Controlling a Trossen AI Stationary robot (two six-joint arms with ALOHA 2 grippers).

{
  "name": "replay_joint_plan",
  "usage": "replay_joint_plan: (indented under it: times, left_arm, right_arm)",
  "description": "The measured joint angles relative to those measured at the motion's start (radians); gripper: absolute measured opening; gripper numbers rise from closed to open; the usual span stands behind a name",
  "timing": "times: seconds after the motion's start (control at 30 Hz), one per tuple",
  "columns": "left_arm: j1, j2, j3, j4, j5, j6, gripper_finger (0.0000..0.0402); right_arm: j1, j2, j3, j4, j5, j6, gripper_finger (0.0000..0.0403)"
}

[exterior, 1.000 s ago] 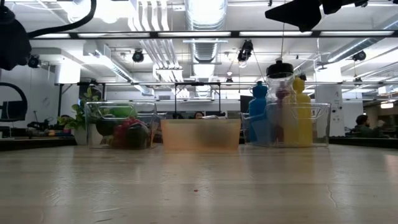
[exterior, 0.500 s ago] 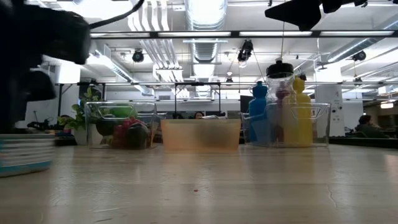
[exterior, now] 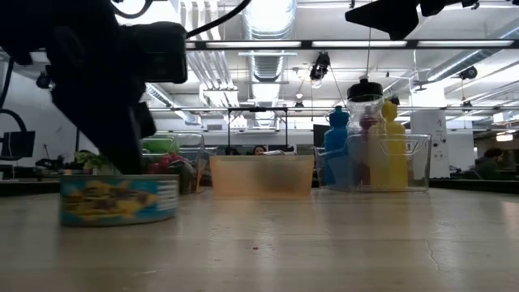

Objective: Pick & Place Food Item
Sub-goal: Put the yellow and blue tuna can into the orange bin

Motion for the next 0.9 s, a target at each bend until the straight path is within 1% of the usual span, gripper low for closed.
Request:
replay_joint_plan:
  times: [0.1, 0.33, 0.4, 0.63, 0.73, 0.9]
  left_arm:
    - [0.013, 0.004, -0.002, 0.037, -0.041, 0.054, 0.0003]
    - [0.024, 0.009, -0.006, 0.077, -0.206, 0.169, 0.0003]
    - [0.032, 0.013, -0.007, 0.090, -0.231, 0.188, 0.0003]
    - [0.058, 0.061, -0.002, 0.168, -0.240, 0.227, 0.0003]
    - [0.065, 0.065, -0.002, 0.182, -0.240, 0.227, 0.0003]
    - [0.070, 0.069, -0.005, 0.235, -0.238, 0.274, 0.0003]
  right_arm:
    - [0.000, 0.000, 0.000, 0.000, 0.000, 0.000, 0.0366]
    - [0.000, 0.000, 0.000, 0.001, 0.000, 0.000, 0.0366]
    - [0.000, 0.000, 0.000, 0.002, 0.000, 0.000, 0.0366]
    - [0.000, 0.000, 0.000, 0.016, 0.000, 0.001, 0.0366]
    - [0.000, 0.000, 0.000, 0.017, 0.000, 0.001, 0.0366]
    - [0.000, 0.000, 0.000, 0.019, 0.000, 0.000, 0.0366]
